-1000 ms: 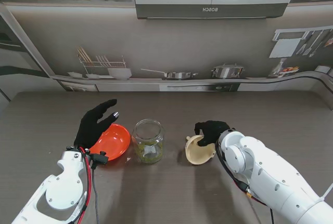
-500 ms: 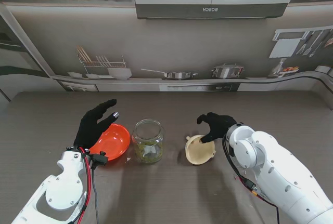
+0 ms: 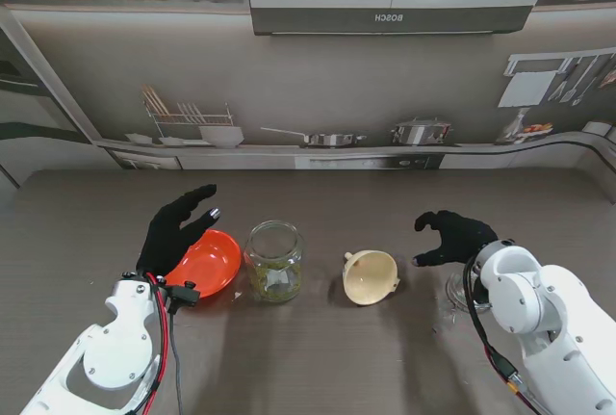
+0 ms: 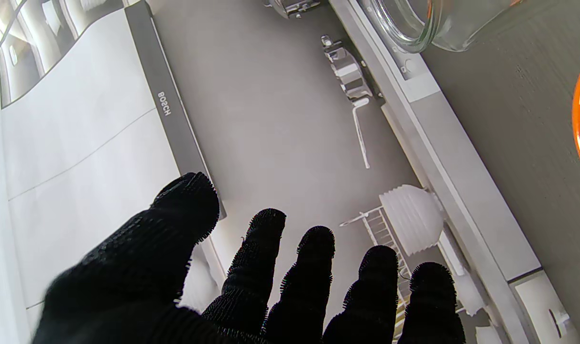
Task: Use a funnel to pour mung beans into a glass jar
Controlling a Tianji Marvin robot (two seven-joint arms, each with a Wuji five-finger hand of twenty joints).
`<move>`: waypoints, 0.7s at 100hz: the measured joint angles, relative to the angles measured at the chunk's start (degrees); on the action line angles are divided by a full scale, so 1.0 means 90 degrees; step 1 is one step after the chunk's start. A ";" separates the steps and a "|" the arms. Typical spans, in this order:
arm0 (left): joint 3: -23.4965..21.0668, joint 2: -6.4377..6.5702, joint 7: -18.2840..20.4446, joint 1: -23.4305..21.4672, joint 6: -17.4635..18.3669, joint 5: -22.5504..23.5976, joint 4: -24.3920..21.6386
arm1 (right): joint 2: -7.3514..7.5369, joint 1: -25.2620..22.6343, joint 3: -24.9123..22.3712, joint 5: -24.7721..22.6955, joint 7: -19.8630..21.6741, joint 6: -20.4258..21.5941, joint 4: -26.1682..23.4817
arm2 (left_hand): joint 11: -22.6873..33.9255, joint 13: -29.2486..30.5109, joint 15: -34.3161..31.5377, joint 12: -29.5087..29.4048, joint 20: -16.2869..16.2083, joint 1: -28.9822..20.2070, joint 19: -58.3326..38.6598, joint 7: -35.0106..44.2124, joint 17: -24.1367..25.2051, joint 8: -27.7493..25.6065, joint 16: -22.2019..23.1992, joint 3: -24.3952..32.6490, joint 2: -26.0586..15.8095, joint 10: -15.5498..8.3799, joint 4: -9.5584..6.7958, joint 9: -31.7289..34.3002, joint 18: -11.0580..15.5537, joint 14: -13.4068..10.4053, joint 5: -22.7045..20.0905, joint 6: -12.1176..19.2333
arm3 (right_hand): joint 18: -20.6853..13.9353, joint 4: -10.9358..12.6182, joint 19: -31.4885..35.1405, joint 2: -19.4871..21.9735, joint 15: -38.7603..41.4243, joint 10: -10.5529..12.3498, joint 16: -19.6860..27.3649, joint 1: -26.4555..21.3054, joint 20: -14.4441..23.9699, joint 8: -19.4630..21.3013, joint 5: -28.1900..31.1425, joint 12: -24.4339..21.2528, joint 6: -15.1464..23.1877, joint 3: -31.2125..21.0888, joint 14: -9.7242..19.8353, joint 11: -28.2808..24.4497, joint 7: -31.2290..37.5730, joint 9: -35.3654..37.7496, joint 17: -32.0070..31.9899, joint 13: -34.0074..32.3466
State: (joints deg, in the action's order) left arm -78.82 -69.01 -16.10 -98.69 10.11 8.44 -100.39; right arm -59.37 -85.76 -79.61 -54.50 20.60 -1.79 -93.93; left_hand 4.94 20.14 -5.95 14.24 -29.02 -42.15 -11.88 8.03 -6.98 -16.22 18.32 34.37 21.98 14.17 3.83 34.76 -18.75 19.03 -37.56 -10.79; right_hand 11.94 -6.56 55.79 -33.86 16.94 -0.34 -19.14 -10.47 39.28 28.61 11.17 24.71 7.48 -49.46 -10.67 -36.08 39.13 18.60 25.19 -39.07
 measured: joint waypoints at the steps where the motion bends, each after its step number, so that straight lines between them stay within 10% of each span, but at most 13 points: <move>1: 0.0000 0.0001 0.0003 0.0000 0.0000 0.0000 0.0000 | 0.0002 -0.0026 -0.0033 -0.0009 0.0014 0.0008 -0.0018 | 0.0000 0.0000 0.0000 0.0000 0.0000 0.0000 0.0000 0.0000 0.0000 0.0000 0.0000 0.0000 0.0000 0.0000 0.0000 0.0000 0.0000 0.0000 0.0000 0.0000 | 0.0000 0.0000 0.0000 0.0000 0.0000 0.0000 0.0000 0.0000 0.0000 0.0001 0.0000 0.0000 0.0001 0.0000 0.0000 0.0000 0.0000 0.0000 0.0000 0.0000; 70: 0.0092 0.0051 0.0177 0.0042 0.0000 0.0034 0.0038 | 0.0093 -0.1166 -0.1183 -0.0592 -0.0609 0.0686 -0.0052 | -0.0001 0.0000 0.0076 0.0000 0.0000 0.0000 0.0001 0.0000 0.0085 0.0000 0.0000 0.0000 0.0000 0.0009 0.0000 0.0000 0.0000 0.0000 0.0000 0.0000 | -0.0004 -0.0040 0.0638 -0.1248 0.0691 -0.0014 -0.0478 0.0188 0.0267 0.0395 -0.0006 0.0259 0.0328 -0.1324 0.0145 -0.0185 -0.0070 0.0073 0.0386 -0.0352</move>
State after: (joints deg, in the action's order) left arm -77.99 -68.55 -14.50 -98.32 10.10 8.74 -100.04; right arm -58.53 -96.25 -90.26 -59.84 15.12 4.38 -94.39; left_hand 4.93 20.14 -5.27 14.24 -29.02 -42.15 -11.87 8.03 -6.21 -16.22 18.32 34.37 21.98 14.25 3.83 34.76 -18.75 19.03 -37.56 -10.79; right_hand 11.91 -6.92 61.53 -45.09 23.17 -0.47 -23.45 -8.77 41.68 32.17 11.11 27.05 10.43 -61.38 -9.37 -37.74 38.50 19.25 28.66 -42.24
